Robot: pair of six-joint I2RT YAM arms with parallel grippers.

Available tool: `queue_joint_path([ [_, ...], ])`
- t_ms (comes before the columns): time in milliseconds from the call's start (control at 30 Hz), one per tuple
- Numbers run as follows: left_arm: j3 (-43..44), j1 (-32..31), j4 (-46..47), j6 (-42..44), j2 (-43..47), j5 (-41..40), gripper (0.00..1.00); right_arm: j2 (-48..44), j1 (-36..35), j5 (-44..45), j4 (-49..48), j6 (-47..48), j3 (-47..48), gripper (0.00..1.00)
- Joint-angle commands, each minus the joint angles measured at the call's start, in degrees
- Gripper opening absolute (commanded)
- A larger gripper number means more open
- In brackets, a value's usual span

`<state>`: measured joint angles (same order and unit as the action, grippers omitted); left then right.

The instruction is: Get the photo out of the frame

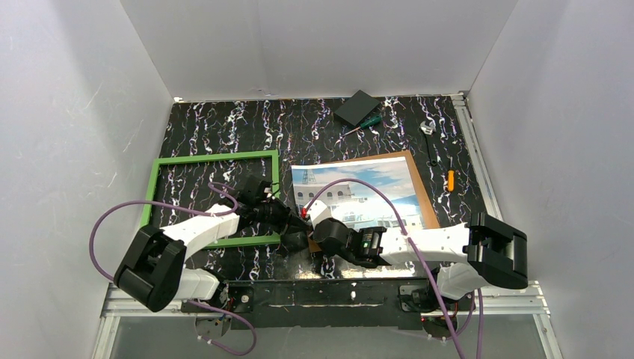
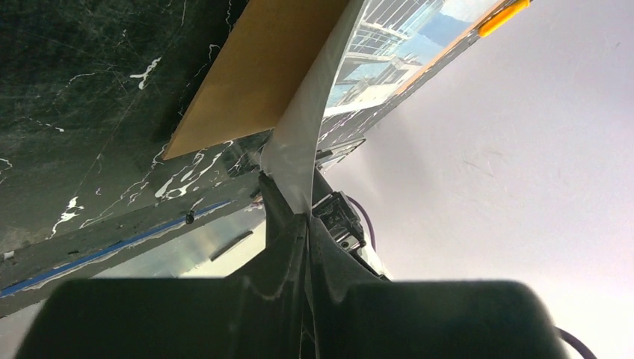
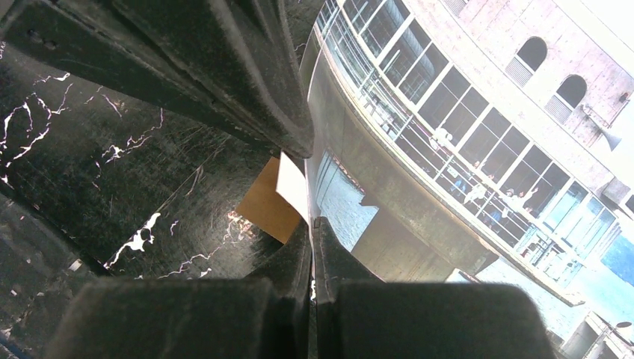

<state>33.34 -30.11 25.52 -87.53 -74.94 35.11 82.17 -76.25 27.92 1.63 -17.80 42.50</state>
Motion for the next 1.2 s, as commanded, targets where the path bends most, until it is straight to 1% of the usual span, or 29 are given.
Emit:
queue_joint_path([
  [0,-0.94,0.13,-3.0,-0.3,-0.81,2.8,0.0,0.51,-0.27,-0.93,-1.91,-1.62,1.18,0.06],
  [33,-0.45,0.14,-3.88,0.23,-0.76,2.99,0.0,0.42,-0.22,-0.83,-1.77,-1.86,1.06,0.1],
  [100,0.97,0.14,-7.33,2.19,-0.58,2.83,0.0,-0.31,-0.22,-0.77,-1.72,-2.48,0.65,0.23],
  [267,6.37,0.14,-21.44,11.63,1.77,-0.1,0.0,-5.81,-0.22,-3.01,3.52,-4.34,-1.34,0.52],
  [333,7.87,0.14,-24.19,13.74,2.13,-0.55,0.0,-8.88,-0.22,-3.9,5.0,-5.39,-2.75,0.62],
  [367,7.94,0.14,-24.45,14.0,2.14,-0.64,0.0,-10.34,-0.14,-4.64,5.54,-5.8,-3.35,0.65],
  [500,7.74,0.14,-24.67,14.53,2.05,-1.15,0.0,-16.74,-0.11,-6.62,6.99,-8.34,-5.18,0.72],
  [600,8.17,0.14,-25.03,15.06,2.22,-1.36,0.0,-19.25,-0.12,-4.98,11.37,-10.86,-4.13,0.73],
  [700,10.14,0.14,-28.35,17.02,2.36,-1.56,0.0,-21.25,-0.11,-2.27,15.98,-12.9,-2.5,0.73],
  [833,11.78,0.06,-28.84,18.51,1.59,-0.31,0.0,-24.13,0.3,-2.64,17.15,-13.31,-1.61,0.76],
  [967,13.84,0.03,-28.18,21.37,1.03,0.99,0.0,-24.84,3.41,-3.27,19.37,-15.07,-0.7,0.78],
  [1067,16.46,-0.06,-27.95,24.71,0.65,1.55,0.0,-25.36,7.81,-7.46,19.19,-15.88,-1.18,0.78],
  [1100,17.08,-0.16,-28.23,25.93,0.29,2.23,0.0,-25.51,8.58,-8.81,18.89,-15.59,-1.67,0.78],
  [1167,17.13,-0.13,-28.78,26.68,-0.19,3.12,0.0,-25.26,8.7,-8.69,17.66,-14.1,-2.7,0.79],
])
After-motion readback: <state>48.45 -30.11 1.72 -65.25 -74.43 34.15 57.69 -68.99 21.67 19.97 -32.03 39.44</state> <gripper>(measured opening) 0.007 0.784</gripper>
